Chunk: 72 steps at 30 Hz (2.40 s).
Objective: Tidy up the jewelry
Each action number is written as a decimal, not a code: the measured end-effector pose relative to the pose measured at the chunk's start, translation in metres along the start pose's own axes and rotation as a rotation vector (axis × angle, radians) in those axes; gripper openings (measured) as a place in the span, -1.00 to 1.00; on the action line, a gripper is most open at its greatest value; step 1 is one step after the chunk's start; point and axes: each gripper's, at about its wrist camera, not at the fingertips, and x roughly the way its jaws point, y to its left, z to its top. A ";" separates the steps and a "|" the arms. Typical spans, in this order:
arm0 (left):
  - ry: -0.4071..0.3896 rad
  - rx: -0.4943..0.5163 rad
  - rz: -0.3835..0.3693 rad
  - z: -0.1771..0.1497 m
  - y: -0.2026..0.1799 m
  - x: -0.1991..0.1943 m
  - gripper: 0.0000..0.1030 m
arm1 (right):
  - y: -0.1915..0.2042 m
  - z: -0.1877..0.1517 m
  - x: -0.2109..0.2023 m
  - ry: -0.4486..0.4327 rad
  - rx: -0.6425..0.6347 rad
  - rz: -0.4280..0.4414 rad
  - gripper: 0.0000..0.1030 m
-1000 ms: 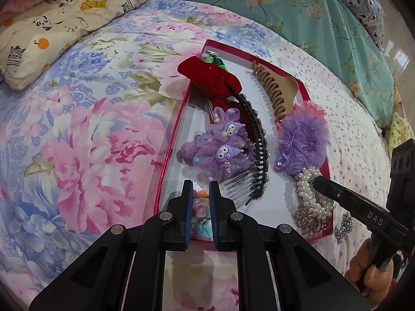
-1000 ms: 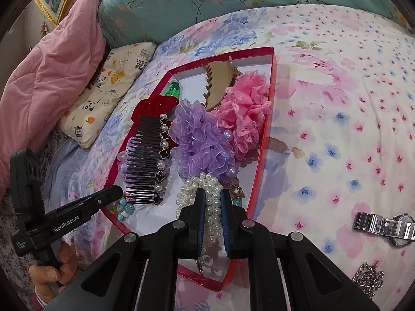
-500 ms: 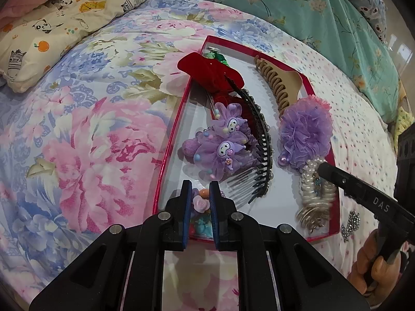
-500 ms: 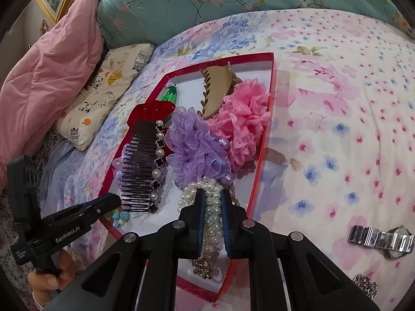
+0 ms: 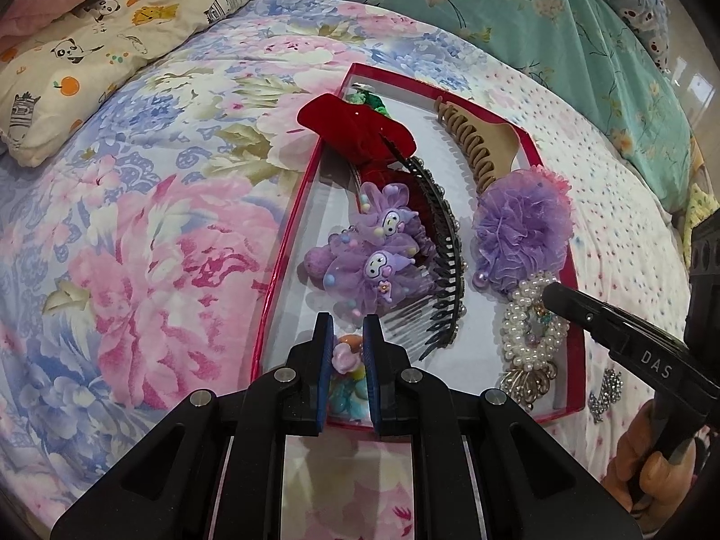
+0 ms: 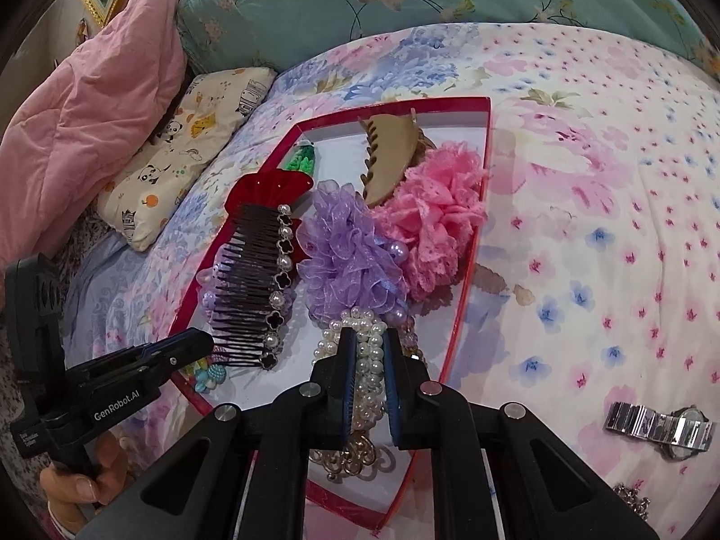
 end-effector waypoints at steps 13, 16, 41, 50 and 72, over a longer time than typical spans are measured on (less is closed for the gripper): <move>0.012 0.013 0.001 0.005 -0.005 0.008 -0.79 | -0.004 0.003 0.006 0.015 0.012 0.006 -0.69; 0.013 0.012 0.000 0.006 -0.005 0.008 -0.79 | -0.005 0.003 0.005 0.015 0.018 0.009 -0.67; -0.036 0.002 -0.032 -0.001 -0.006 -0.015 0.46 | -0.005 0.003 -0.029 -0.071 0.054 0.120 0.48; -0.060 -0.031 -0.041 -0.010 -0.005 -0.040 0.72 | -0.009 -0.002 -0.049 -0.109 0.087 0.158 0.75; -0.113 0.075 0.214 -0.045 -0.023 -0.100 0.96 | 0.022 -0.035 -0.111 -0.144 -0.169 -0.036 0.97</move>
